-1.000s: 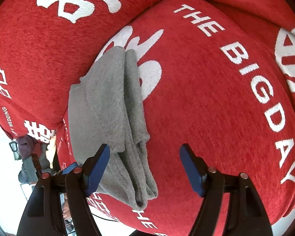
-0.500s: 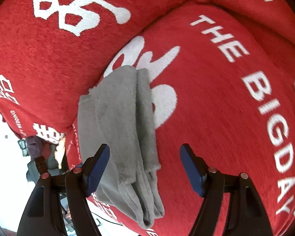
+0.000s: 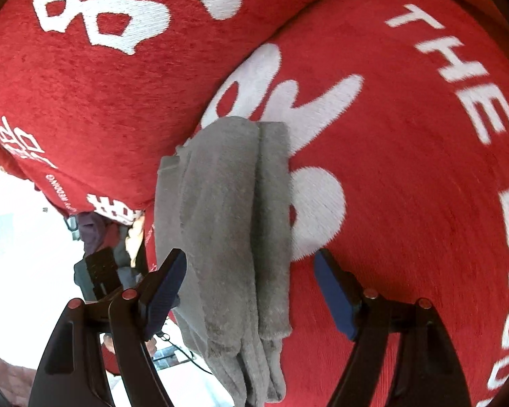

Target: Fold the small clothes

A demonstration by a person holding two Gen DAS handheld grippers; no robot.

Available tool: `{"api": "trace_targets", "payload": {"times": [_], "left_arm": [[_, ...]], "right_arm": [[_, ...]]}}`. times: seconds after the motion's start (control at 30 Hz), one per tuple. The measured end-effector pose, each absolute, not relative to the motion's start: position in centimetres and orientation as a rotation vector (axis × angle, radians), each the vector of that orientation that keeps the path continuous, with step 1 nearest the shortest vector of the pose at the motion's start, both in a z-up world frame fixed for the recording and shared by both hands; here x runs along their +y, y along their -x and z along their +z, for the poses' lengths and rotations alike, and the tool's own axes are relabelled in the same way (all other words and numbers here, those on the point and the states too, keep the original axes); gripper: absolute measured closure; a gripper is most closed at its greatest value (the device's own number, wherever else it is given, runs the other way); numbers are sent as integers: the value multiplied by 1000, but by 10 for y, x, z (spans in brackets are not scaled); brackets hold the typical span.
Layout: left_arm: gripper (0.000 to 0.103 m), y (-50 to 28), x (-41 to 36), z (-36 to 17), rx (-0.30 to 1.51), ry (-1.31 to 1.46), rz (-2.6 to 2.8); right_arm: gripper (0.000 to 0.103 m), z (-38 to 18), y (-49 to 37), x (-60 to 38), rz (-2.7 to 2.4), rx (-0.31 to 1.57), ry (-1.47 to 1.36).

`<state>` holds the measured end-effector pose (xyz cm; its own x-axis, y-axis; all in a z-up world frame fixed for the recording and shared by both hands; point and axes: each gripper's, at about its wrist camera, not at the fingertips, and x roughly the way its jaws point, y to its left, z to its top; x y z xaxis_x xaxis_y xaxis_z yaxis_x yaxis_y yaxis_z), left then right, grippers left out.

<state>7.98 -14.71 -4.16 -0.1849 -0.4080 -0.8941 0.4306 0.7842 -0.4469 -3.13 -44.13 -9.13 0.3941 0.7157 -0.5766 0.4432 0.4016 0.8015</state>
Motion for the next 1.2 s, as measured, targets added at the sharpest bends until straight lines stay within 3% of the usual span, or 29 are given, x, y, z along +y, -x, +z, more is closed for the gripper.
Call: {"api": "trace_targets", "payload": {"times": [0.47,0.53,0.6,0.63,0.73,1.2], "left_arm": [[8,-80,-156,-51,1555,6,-737],[20,-78,-155,-46,1524,4,-731],[35,-76,-151,-37,1493,7,-747],[45,-76,-148,-32,1480,10,-759],[56,-77,-138,-21,1464,50,-798],[56,-49,-76,55,1411,115,-891]], "right_arm": [[23,-102,-18,-412,440,1240,-1134],[25,-103,-23,-406,425,1252,-1142],[54,-106,-21,-404,398,1281,-1139],[56,-107,-20,-405,389,1286,-1140],[62,-99,-11,-408,371,1249,-1145],[68,-28,13,-365,430,1163,-1258]]}}
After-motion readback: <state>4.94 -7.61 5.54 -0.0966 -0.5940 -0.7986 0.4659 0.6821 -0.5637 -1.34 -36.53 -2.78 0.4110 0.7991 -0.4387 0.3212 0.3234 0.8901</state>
